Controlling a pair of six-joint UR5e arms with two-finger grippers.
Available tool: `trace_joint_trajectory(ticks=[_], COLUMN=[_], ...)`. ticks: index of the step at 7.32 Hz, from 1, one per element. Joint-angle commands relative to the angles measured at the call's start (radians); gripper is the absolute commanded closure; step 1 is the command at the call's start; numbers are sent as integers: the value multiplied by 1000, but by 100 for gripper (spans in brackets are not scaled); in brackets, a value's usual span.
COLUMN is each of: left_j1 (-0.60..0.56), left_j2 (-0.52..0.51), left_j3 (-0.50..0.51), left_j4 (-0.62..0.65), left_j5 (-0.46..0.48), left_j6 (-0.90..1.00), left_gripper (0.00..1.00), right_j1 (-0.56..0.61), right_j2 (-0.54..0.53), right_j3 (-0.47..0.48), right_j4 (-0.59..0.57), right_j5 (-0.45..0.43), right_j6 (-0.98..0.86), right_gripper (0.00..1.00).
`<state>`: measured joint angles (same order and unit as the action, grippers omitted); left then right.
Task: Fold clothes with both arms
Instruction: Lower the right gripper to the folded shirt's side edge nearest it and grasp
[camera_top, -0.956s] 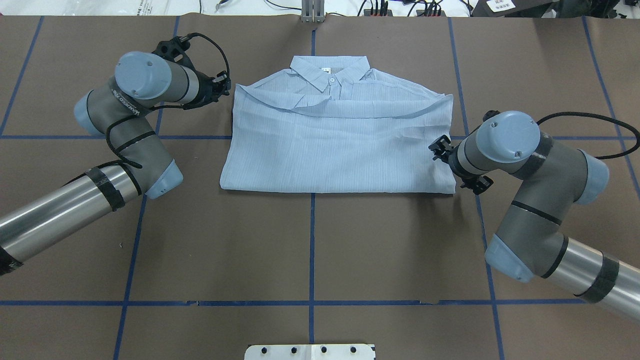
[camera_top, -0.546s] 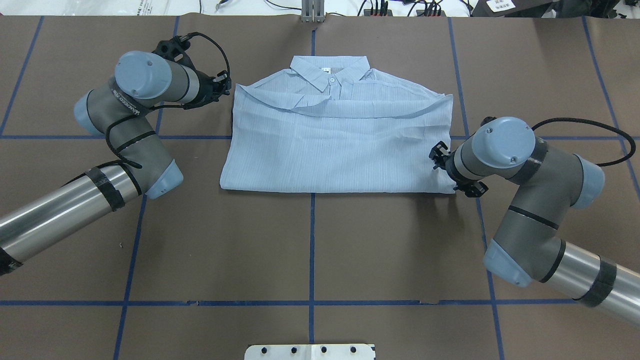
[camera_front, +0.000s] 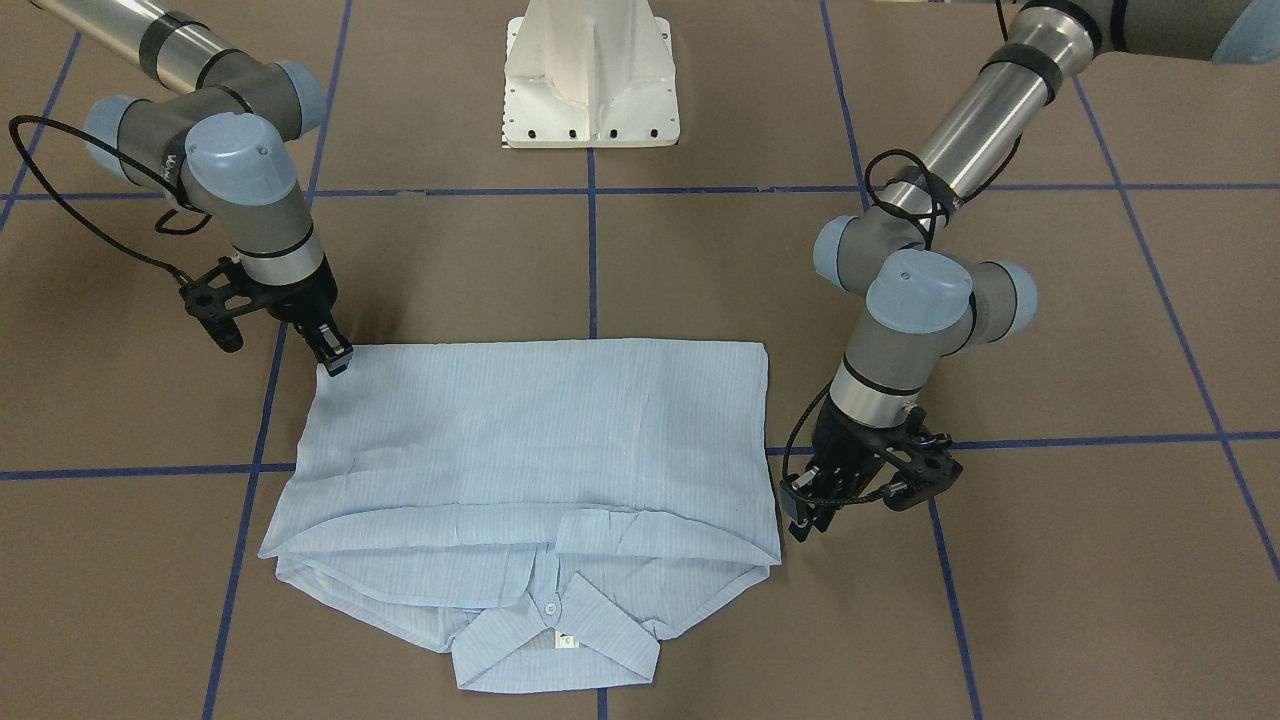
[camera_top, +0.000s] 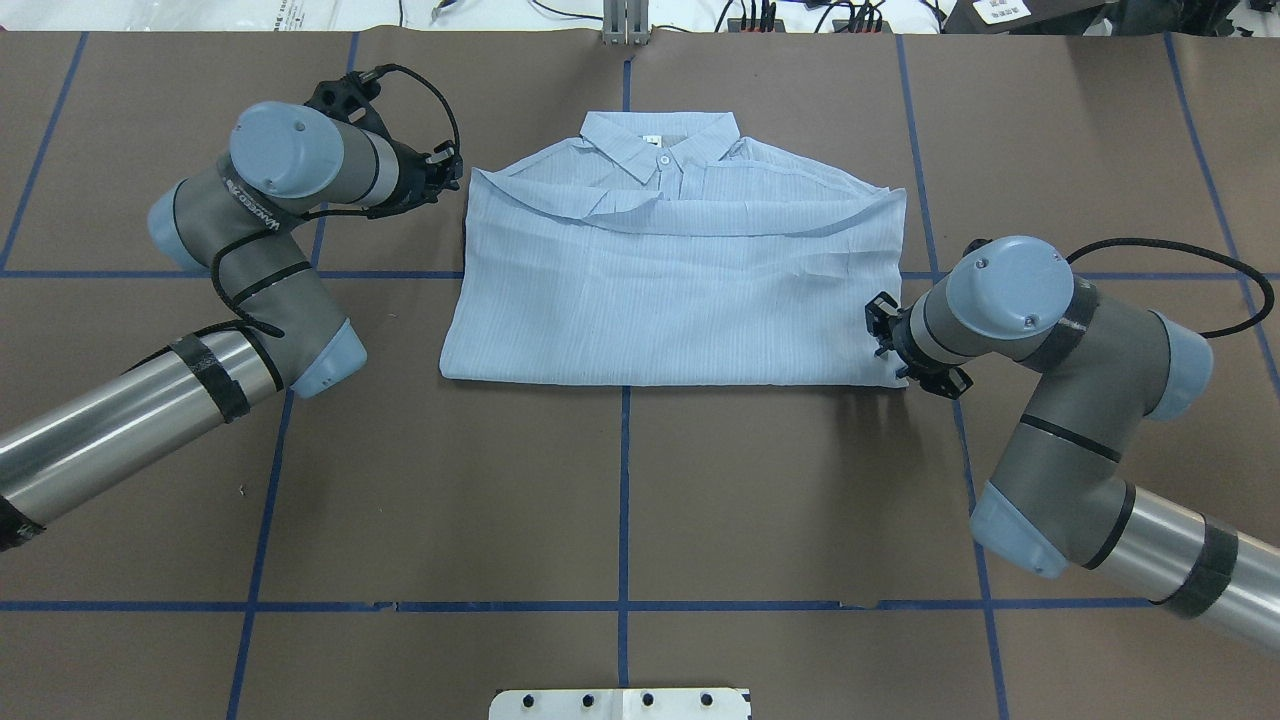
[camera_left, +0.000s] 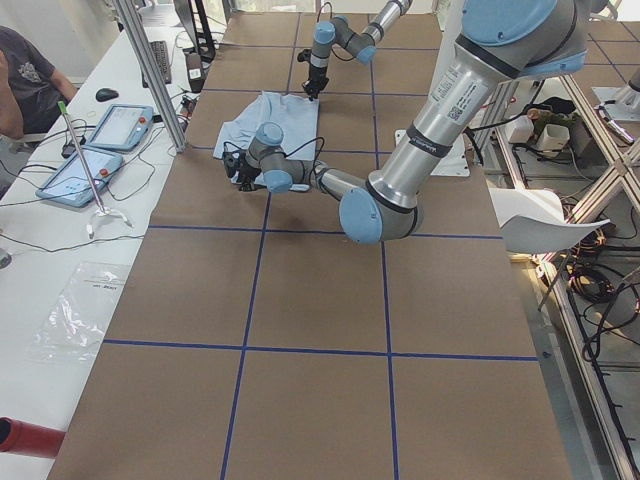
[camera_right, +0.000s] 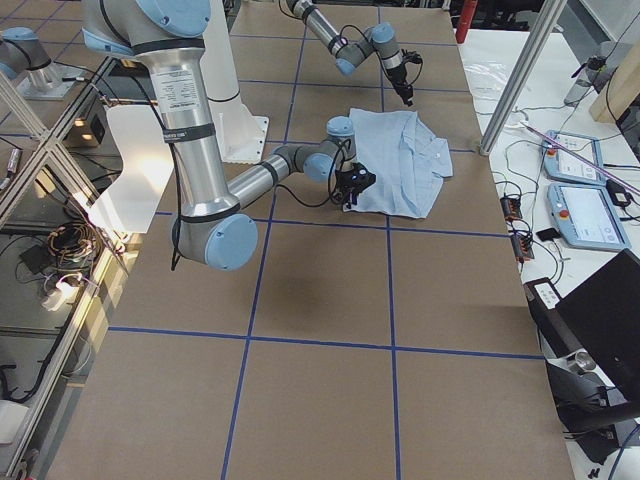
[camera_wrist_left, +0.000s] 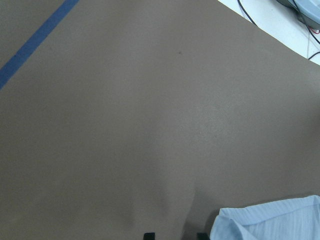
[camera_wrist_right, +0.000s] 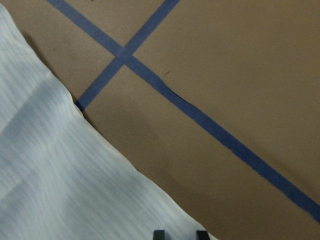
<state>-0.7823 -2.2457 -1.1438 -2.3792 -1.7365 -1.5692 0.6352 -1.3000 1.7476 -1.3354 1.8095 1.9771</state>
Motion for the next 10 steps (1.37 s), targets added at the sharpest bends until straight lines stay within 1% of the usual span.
trace_joint_trajectory(ticks=[1, 2, 3, 4, 5, 6, 7, 9, 10], left_j1=[0, 0, 0, 0, 0, 0, 0, -2, -2], left_j2=[-2, -2, 0, 0, 0, 2, 2, 2, 9], left_j3=[-1, -10, -19, -22, -22, -22, -24, -25, -30], left_j4=[0, 2, 2, 2, 2, 2, 2, 2, 2], left_j5=[-1, -2, -3, -2, -2, -2, -2, 2, 2], left_j6=[0, 0, 0, 0, 0, 0, -2, -2, -2], left_gripper=[60, 60, 60, 60, 60, 60, 60, 60, 60], right_j1=[0, 0, 0, 1, 1, 0, 1, -5, -5], right_j2=[-25, -36, -36, -51, -68, -65, -55, -50, -48], right_j3=[19, 26, 38, 80, 95, 84, 84, 75, 61], right_j4=[4, 4, 4, -5, -5, 4, 5, 8, 8], right_j5=[17, 19, 46, 66, 62, 54, 51, 24, 22], right_j6=[0, 0, 0, 6, 6, 17, 58, 153, 154], right_gripper=[100, 100, 100, 100, 100, 82, 39, 5, 4])
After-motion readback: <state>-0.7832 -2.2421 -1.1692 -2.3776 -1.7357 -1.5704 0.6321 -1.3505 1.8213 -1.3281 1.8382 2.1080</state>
